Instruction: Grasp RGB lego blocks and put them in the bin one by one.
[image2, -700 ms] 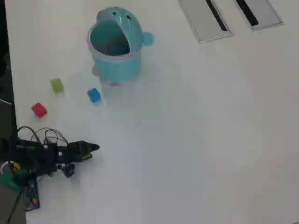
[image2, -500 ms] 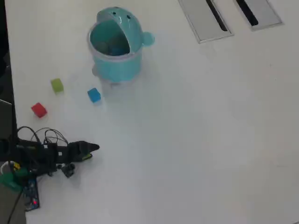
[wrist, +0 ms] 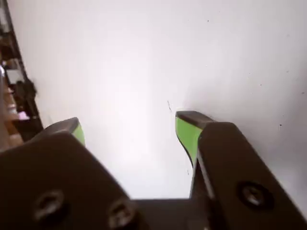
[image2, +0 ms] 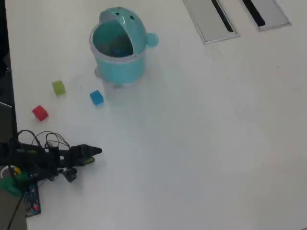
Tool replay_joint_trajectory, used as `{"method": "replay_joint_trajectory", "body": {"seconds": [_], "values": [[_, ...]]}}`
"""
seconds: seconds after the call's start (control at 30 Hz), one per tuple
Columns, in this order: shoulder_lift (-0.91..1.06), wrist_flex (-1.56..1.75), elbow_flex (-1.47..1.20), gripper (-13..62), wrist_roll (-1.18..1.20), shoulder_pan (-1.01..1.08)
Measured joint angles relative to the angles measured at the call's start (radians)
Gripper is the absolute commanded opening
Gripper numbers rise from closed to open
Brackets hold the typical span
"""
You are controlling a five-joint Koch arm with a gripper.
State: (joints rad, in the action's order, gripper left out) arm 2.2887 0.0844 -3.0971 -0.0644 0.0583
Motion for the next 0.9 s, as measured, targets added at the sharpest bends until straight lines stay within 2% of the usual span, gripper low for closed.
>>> {"method": "replay_joint_trajectory", "body": {"seconds": [0.4, 0.9], "values": [[0.0, 0.077, 0.002, 33.8, -0.026, -0.075], [0.0, 0.394, 0.0, 33.9, -0.256, -0.155]]}}
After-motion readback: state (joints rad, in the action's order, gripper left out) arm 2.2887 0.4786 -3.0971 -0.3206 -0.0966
